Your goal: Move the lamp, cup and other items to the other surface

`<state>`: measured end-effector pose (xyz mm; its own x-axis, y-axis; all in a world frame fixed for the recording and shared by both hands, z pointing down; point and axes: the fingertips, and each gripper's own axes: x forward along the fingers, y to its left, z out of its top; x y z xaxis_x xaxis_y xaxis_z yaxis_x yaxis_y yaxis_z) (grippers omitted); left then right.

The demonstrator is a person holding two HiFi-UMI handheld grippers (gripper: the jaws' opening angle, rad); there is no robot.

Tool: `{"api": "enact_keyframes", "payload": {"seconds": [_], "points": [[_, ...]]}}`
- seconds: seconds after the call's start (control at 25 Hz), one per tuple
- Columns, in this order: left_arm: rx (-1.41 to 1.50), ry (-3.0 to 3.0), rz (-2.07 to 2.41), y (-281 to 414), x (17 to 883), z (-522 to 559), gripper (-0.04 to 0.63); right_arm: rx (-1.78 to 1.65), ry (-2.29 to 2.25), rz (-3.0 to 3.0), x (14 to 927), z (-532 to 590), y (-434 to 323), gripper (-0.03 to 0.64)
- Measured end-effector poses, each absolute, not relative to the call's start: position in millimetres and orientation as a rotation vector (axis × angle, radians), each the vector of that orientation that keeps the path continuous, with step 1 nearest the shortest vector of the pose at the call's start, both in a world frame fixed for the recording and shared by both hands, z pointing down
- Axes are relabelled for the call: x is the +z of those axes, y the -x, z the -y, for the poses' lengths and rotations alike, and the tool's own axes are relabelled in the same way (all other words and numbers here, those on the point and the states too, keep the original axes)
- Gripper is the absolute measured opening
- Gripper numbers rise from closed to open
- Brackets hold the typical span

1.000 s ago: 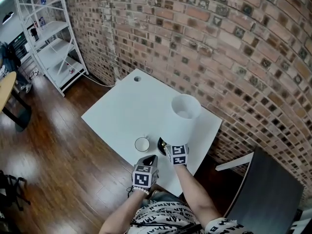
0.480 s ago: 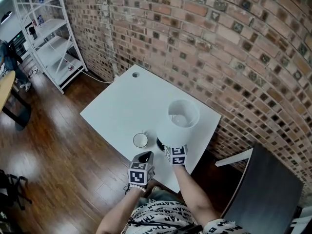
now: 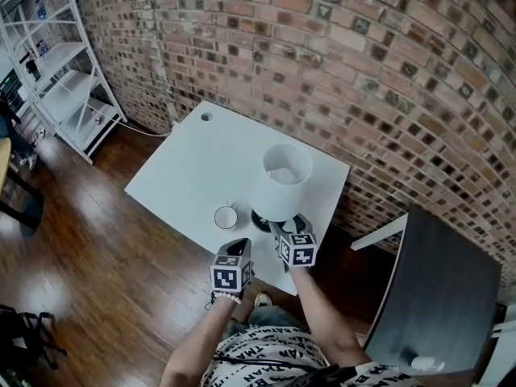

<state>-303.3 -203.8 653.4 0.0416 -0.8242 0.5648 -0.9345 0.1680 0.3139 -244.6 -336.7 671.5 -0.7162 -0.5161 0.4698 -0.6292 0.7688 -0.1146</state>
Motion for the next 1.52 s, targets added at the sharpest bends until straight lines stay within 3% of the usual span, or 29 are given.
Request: {"api": "enact_keyframes", "payload": {"seconds": [0.64,1.28,1.52], "points": [[0.315,-2.010,1.507,205.2,626.1,162.7,0.007,0.618,-1.275,2.253,641.0,207.9,69.3,0.328],[0.436,-2.349,1.113,20.1,606.3,131.6,0.008,0.717,-1.714,2.137,619.6,139.6,-103.1,0.333],[0.461,-2.449,0.921,-102.2,600.2,130.6,0.007,0.734,-1.956,1.976,615.2,123.6,-235.4,0.428]]}}
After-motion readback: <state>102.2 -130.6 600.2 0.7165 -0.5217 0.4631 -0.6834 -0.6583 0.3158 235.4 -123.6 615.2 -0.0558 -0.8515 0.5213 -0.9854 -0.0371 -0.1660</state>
